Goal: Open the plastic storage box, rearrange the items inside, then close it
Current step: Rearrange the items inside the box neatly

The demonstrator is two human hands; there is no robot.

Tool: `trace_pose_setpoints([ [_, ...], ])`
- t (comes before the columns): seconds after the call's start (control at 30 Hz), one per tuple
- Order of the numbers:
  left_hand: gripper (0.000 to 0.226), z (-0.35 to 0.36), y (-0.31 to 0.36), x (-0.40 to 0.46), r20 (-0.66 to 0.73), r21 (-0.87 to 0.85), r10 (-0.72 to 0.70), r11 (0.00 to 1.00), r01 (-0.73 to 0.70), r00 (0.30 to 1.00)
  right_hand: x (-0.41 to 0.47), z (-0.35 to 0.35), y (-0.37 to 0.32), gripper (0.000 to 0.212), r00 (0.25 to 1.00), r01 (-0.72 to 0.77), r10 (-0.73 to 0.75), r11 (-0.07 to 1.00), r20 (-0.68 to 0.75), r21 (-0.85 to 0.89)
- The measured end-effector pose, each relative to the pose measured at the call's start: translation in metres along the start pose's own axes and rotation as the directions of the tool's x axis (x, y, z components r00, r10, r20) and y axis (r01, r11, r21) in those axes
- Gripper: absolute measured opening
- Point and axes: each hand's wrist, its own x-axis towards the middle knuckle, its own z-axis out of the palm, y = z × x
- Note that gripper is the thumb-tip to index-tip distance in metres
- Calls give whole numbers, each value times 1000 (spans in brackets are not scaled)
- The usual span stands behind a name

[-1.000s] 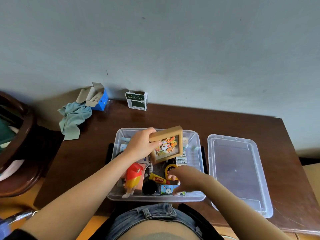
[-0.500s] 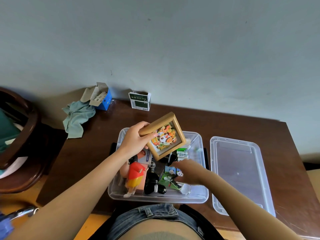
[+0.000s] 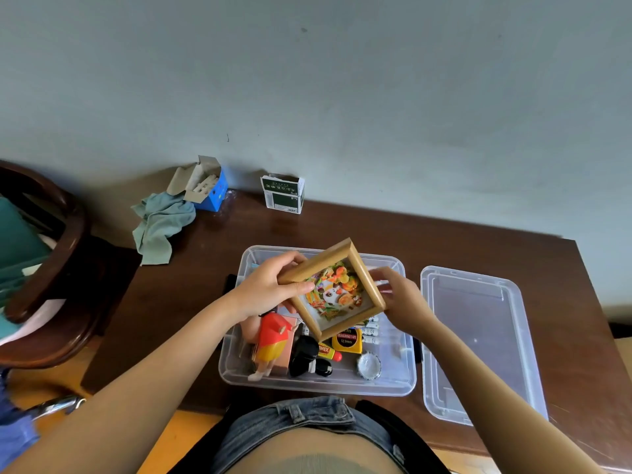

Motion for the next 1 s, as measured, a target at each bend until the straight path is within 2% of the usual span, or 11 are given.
trace_pose_setpoints([
  [0.07,21,0,2,-2,75,142,-2,990,-9,997,-2,-6,4,22,1000,-11,10,999,-20,-51],
  [0.2,20,13,10,-2,288,431,-145,902,7,947,-2,-13,2,16,995,-72,63,991,82,115],
  [0.3,21,34,11,-4,381,625,-252,779,-48,890,1,-8,-1,16,958,-27,68,989,279,-147],
  [0.4,24,47,10,-8,409,719,-324,690,-82,853,3,5,-4,22,857,97,154,888,491,-450],
  [0.5,27,49,12,-9,425,754,-361,649,-104,830,8,17,-5,28,742,219,266,771,615,-598],
  [0.6,30,51,15,-10,447,760,-397,641,-106,801,18,26,-5,30,570,276,444,689,691,-670],
  [0.7,35,51,16,-14,454,777,-438,620,-105,776,23,38,-5,11,384,259,565,693,730,-673],
  [0.77,39,53,15,-18,444,795,-450,596,-110,775,20,47,-3,19,312,290,607,671,731,-682],
  [0.83,43,57,12,-23,427,820,-435,556,-136,793,17,56,0,32,337,363,626,603,703,-711],
  [0.93,39,64,7,-27,416,846,-386,496,-194,824,18,56,3,41,454,458,581,498,675,-736],
  [1.0,38,67,6,-28,410,857,-368,468,-215,834,17,52,4,43,472,509,561,456,680,-730],
])
